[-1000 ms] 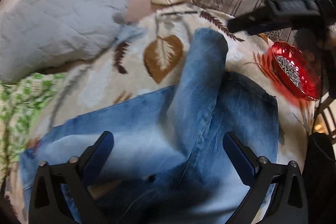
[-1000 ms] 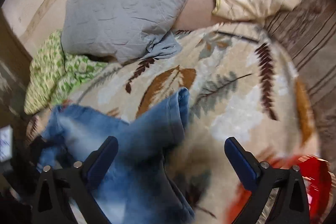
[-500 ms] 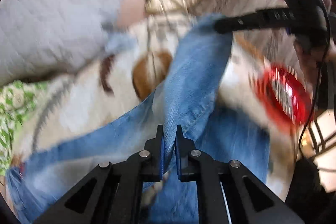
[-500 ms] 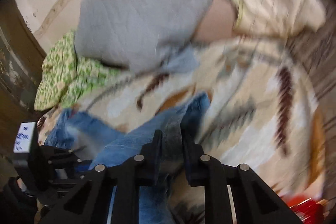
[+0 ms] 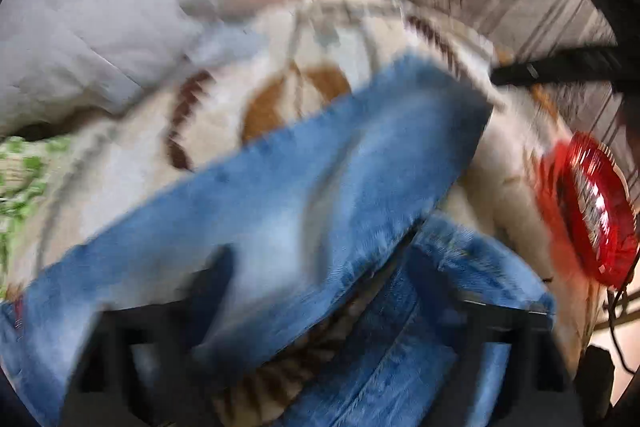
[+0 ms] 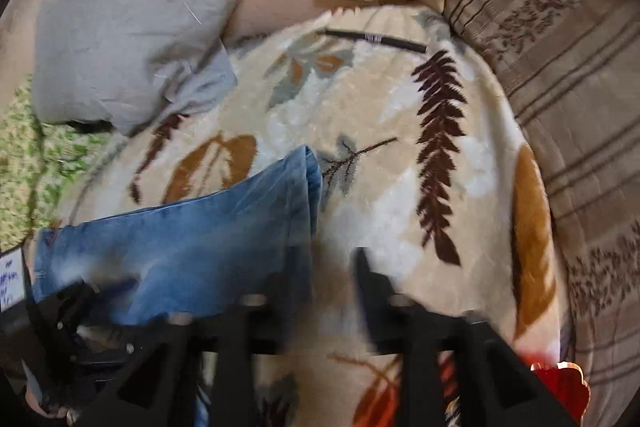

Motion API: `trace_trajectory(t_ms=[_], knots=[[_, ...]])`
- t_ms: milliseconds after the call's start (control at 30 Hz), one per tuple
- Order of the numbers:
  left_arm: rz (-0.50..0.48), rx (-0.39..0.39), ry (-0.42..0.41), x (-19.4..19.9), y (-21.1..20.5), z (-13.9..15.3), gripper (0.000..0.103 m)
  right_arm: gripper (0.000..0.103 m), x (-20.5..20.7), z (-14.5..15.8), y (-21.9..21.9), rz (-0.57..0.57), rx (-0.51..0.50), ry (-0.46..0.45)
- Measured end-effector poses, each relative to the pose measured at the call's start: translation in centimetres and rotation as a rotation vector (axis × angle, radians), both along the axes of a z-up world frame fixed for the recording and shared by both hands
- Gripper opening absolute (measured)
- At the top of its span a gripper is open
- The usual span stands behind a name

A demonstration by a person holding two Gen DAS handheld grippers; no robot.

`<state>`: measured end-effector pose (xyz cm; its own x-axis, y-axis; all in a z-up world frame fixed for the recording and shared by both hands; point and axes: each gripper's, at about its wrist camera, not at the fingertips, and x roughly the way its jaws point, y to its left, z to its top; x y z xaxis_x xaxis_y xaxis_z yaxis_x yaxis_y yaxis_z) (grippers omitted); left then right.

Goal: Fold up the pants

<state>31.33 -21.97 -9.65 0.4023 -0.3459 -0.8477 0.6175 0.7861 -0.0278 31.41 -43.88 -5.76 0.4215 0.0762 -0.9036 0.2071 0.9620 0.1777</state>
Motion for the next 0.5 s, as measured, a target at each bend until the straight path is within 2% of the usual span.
trace_trajectory(t_ms=[33, 100, 233, 367, 500], knots=[[-0.012, -0.028, -0.016, -0.7, 0.5, 1.2, 0.095, 0.090, -1.1, 1.0, 0.1, 0.003, -0.006, -0.027], [-0.037, -0.057, -0.018, -1.9, 1.4, 2.8, 0.095, 0.091, -4.1, 3.5, 0.8, 0.042, -0.023, -0.119], [-0.125, -0.053, -0.030, -4.7, 2.5, 4.1, 0.095, 0.091, -10.0, 5.5, 3.1, 0.117, 0.018, -0.187], [-0.167, -0.007, -0.039, -6.5, 3.0, 3.7, 0.095, 0.091, -15.8, 4.5, 6.2, 0.146, 0.078, -0.217], [-0.150, -0.042, 0.027, -6.1, 2.4, 3.0, 0.095, 0.091, -20.0, 1.0, 8.4, 0.079, 0.103, -0.218]])
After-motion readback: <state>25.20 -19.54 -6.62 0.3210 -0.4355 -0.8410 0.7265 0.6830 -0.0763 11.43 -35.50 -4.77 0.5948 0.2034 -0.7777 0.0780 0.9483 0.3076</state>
